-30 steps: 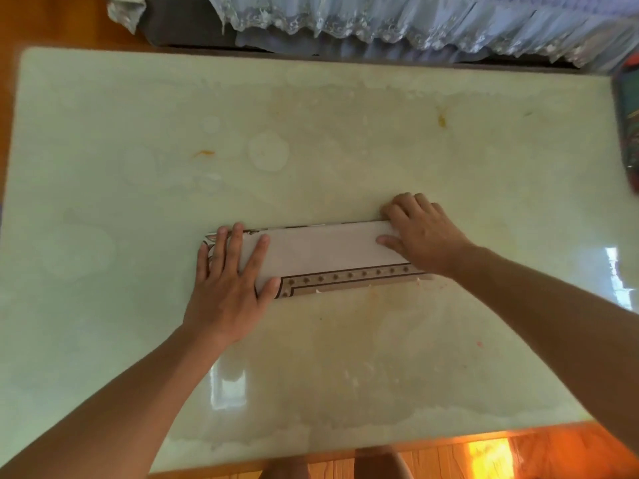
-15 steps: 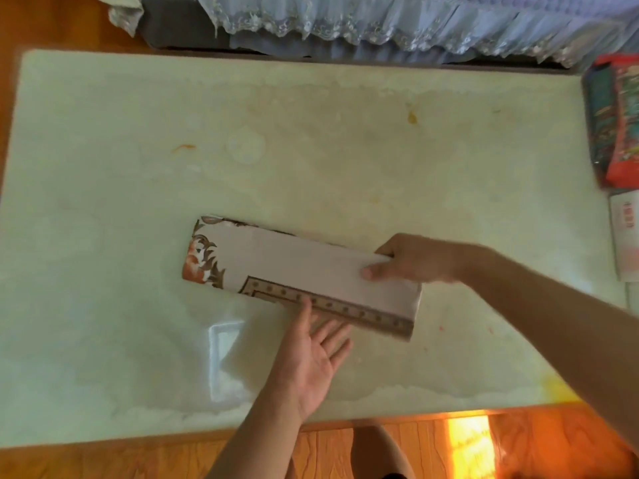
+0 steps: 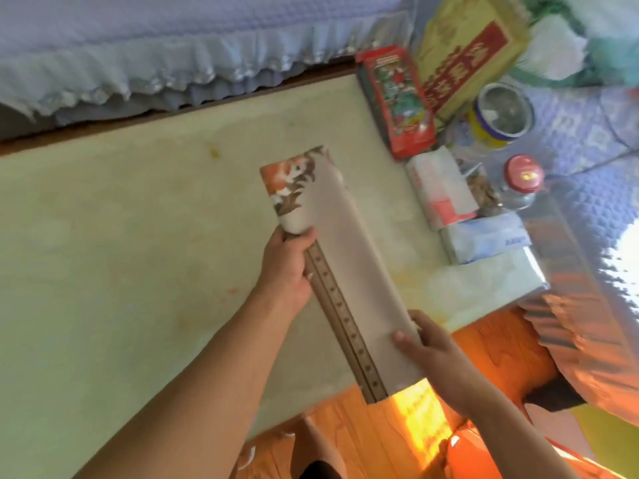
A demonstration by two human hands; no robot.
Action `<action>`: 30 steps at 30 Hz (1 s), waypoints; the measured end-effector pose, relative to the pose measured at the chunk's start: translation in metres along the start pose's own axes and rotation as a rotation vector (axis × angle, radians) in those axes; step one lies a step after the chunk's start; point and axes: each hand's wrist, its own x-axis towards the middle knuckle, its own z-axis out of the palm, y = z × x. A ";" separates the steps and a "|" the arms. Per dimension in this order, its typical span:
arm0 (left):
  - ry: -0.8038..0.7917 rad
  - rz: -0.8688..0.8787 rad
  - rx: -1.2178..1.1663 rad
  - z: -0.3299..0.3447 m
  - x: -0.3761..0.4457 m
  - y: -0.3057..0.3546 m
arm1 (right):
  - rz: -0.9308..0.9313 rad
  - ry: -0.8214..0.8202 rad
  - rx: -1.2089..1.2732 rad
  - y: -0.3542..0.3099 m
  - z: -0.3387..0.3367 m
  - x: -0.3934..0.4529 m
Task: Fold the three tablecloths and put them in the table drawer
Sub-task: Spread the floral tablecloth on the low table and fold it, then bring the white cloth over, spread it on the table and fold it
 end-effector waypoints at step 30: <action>0.309 -0.178 1.431 -0.151 -0.192 0.020 | -0.016 0.144 -1.059 -0.024 0.070 0.019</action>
